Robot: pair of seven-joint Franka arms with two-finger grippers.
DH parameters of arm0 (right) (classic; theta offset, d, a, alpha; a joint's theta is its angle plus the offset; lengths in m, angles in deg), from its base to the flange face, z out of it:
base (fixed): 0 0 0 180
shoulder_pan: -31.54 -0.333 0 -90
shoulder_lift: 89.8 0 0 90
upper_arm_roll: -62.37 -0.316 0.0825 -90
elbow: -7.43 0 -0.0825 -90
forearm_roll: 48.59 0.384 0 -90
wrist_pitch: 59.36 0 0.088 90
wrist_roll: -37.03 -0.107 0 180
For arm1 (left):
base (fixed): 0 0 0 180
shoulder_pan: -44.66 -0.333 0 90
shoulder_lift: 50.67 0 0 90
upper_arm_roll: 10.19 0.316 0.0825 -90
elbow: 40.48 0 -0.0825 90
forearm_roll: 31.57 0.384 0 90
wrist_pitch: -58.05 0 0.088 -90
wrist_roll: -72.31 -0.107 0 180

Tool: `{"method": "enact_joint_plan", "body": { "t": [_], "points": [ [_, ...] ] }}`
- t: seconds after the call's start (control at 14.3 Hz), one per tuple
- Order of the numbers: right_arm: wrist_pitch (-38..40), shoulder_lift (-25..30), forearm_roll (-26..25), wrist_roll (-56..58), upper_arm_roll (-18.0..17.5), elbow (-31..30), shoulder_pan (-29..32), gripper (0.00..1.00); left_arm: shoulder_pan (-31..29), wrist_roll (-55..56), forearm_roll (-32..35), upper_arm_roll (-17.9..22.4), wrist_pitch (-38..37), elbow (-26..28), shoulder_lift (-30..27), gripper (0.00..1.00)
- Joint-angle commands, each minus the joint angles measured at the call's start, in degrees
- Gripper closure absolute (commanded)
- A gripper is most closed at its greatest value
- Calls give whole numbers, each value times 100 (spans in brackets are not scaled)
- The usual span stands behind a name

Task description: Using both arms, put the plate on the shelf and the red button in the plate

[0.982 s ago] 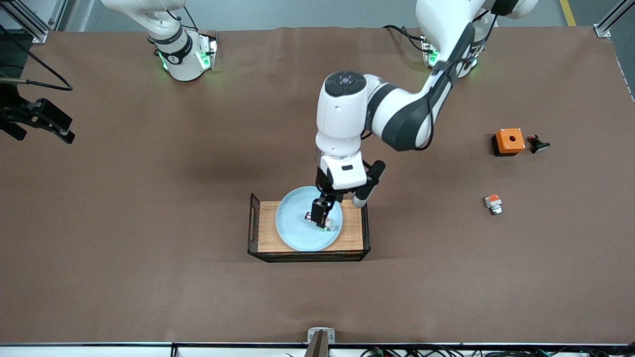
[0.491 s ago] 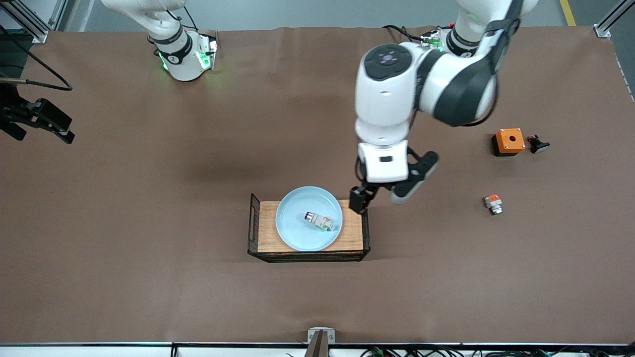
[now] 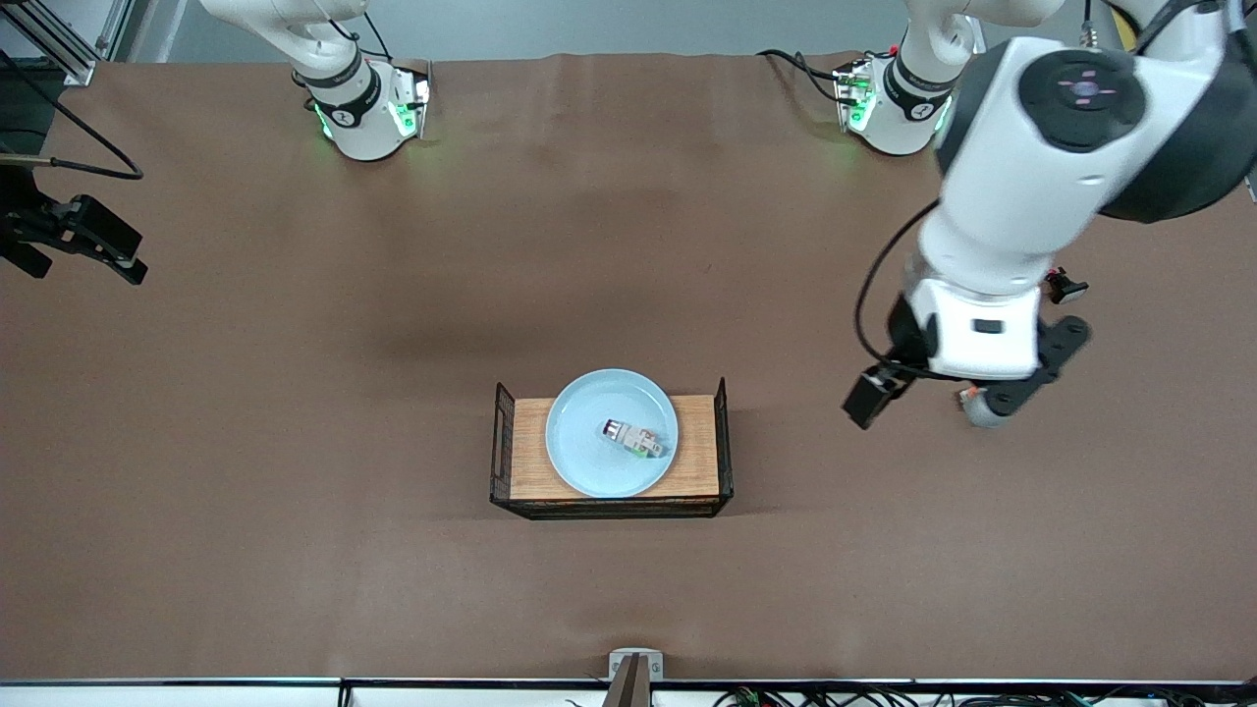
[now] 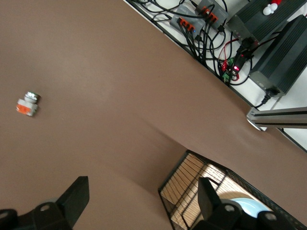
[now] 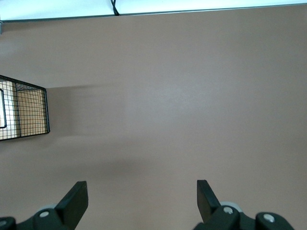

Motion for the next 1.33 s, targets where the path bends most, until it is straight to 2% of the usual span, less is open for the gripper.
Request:
{"method": "enact_joint_plan", "body": {
  "t": [0.0,0.28,0.63,1.12,1.26],
  "points": [
    [46,-28,-59,71,-44,90,63,0,-310,-961,-112,-29,-338,210,-202,0],
    [46,-28,-59,71,-44,90,63,0,-698,-2501,-120,-29,-681,210,-254,0],
    [46,-28,-68,71,-44,90,63,0,-795,-2845,-33,-3,-1041,228,-404,0],
    [46,-28,-59,71,-44,90,63,0,-813,-4653,-76,5,-981,219,-632,0],
    [46,-28,-59,71,-44,90,63,0,-1057,-5007,-138,-29,-771,219,-615,0]
  ]
}}
